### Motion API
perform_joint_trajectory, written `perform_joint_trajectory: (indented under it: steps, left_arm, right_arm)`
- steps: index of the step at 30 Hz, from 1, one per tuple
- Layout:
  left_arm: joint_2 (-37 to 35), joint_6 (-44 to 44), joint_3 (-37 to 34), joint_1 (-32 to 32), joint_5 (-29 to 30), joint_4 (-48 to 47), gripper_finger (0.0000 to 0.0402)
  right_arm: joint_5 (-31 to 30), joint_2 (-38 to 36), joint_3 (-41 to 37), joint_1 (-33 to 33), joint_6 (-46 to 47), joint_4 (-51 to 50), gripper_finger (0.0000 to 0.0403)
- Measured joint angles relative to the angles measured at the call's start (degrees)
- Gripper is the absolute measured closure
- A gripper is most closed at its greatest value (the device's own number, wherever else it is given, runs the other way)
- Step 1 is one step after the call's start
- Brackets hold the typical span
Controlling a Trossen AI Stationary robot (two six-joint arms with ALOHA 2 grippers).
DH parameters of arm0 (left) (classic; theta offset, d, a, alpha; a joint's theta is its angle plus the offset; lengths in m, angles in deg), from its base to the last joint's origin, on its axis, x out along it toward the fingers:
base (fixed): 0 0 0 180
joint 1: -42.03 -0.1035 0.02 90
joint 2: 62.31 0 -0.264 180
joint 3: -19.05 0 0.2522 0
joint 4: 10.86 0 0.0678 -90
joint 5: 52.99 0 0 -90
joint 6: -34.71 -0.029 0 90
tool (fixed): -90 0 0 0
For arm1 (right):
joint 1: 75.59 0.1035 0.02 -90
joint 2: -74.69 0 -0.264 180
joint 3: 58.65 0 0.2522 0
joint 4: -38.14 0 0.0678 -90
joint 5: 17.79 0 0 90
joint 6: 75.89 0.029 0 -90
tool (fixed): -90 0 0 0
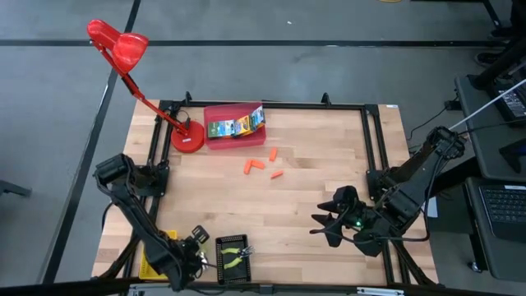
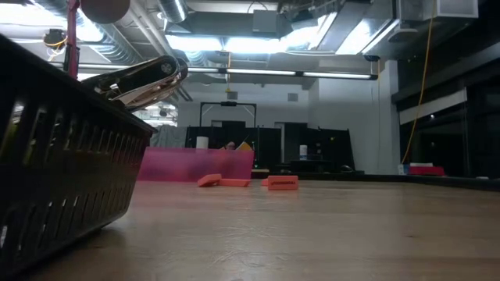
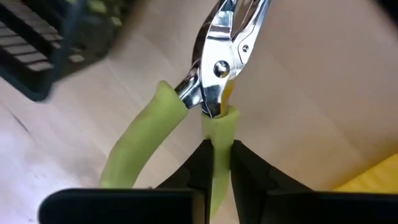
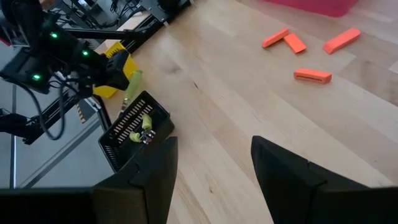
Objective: Pick & Place School Supplies
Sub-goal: Put the green hole puncher into the black bin
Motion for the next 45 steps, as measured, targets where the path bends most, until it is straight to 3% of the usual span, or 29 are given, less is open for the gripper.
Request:
perform_joint_trajectory:
  steps: [10,17,22,35,45]
  left_arm:
    - [0.0,6.8,10.1,1.0,0.8,-5.3,0.0376]
    - [-0.1,15.9,16.9,1.0,7.1,-9.5,0.0379]
    - [-0.1,21.5,20.1,-2.3,11.0,-9.0,0.0379]
    - [-0.2,34.7,21.7,-10.7,12.2,14.5,0.0384]
    - [-0.2,40.6,19.8,-9.9,13.4,24.8,0.0385]
  right_arm:
    - [0.0,0.0,0.0,1.6,0.5,0.0,0.0195]
    - [-0.1,0.0,0.0,2.8,1.3,0.2,0.0195]
    - [-1.7,0.0,0.0,3.4,1.1,0.2,0.0195]
    - [-2.0,0.0,0.0,5.9,0.9,0.2,0.0195]
    - [-3.5,0.0,0.0,8.2,1.7,0.2,0.0195]
